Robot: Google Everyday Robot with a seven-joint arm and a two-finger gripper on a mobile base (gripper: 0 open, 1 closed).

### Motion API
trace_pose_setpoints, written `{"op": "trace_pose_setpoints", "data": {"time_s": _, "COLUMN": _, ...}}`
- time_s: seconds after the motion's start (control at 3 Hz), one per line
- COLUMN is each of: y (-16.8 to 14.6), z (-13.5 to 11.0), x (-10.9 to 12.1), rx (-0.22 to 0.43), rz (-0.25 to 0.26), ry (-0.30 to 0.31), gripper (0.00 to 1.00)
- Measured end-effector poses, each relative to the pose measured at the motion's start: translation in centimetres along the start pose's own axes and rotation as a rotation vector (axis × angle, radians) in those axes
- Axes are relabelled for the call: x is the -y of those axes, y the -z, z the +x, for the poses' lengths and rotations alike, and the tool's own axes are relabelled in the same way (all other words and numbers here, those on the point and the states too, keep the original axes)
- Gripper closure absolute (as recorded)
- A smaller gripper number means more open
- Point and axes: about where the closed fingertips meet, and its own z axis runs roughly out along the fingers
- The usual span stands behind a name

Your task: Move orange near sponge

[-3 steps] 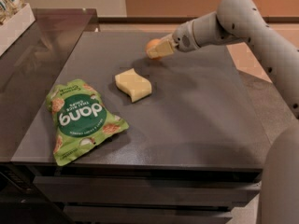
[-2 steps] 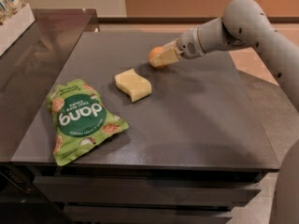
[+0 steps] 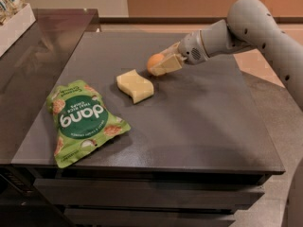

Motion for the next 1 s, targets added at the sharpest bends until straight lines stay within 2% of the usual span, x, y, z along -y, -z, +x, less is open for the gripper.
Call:
{"op": "trace_pose_setpoints", "data": {"time_s": 0.33, "y": -0.34, "z": -0.26, "x": -1.12, "rx": -0.006, "rz": -0.043, "ry": 0.033, "gripper": 0.83}}
{"op": "trace_pose_setpoints", "data": {"time_s": 1.0, "y": -0.96, "z": 0.23, "x": -1.35, "rx": -0.022, "rz": -0.064, "ry": 0.039, "gripper": 0.36}}
